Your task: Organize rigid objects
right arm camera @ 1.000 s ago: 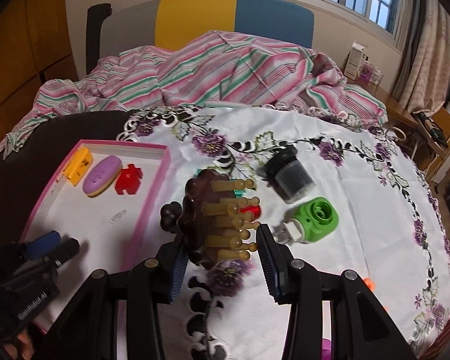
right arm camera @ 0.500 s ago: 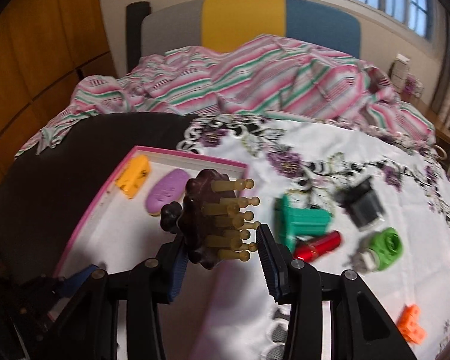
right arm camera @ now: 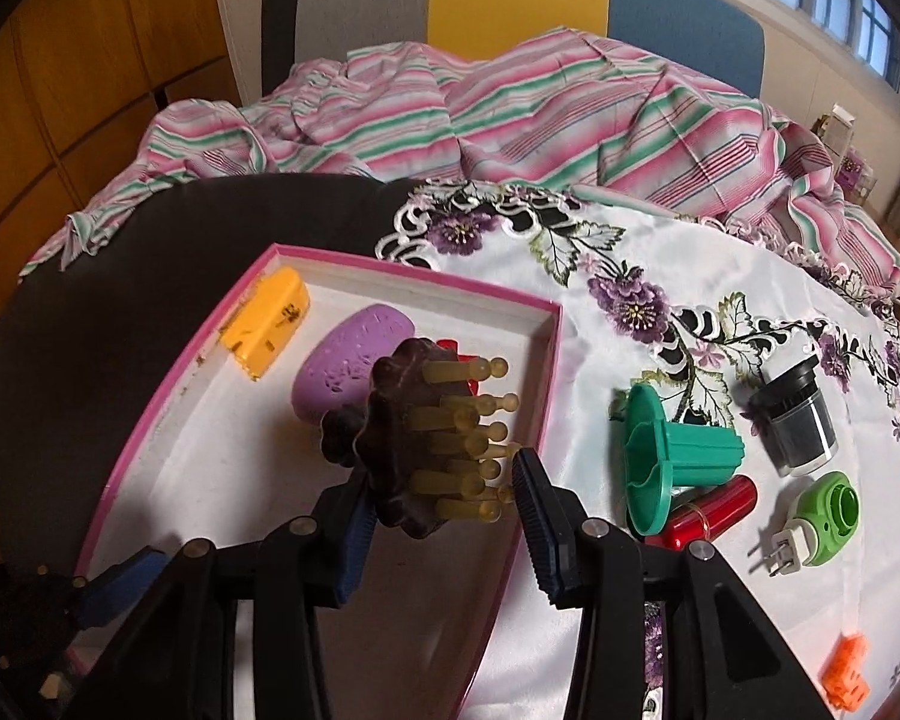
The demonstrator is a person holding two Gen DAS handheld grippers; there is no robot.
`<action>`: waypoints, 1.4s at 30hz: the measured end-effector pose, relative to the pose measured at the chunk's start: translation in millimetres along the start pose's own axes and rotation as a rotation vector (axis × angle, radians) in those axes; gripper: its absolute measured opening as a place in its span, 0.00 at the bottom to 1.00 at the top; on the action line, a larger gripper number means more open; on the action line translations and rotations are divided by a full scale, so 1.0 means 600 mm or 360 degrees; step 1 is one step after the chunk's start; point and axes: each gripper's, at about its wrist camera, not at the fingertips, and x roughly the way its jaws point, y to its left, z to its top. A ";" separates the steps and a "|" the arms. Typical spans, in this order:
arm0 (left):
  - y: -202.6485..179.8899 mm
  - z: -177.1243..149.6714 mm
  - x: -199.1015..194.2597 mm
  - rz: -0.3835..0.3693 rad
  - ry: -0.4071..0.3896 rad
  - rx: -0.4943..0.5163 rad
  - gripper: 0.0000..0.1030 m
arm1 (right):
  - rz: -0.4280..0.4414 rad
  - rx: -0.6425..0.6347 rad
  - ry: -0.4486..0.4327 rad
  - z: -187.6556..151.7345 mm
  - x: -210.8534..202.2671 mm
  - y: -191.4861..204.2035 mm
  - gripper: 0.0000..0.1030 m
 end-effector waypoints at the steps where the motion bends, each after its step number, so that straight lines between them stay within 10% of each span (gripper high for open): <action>1: 0.000 0.000 0.001 -0.0003 0.0004 0.0001 0.35 | -0.0004 0.0003 0.0007 0.000 0.004 0.000 0.43; 24: -0.002 0.020 0.018 -0.0043 0.0080 0.0002 0.36 | -0.0030 -0.0027 -0.0204 -0.026 -0.099 0.004 0.57; 42: -0.005 0.023 0.011 -0.0101 0.0088 -0.0022 0.36 | -0.0252 0.0266 -0.0046 -0.139 -0.162 -0.190 0.58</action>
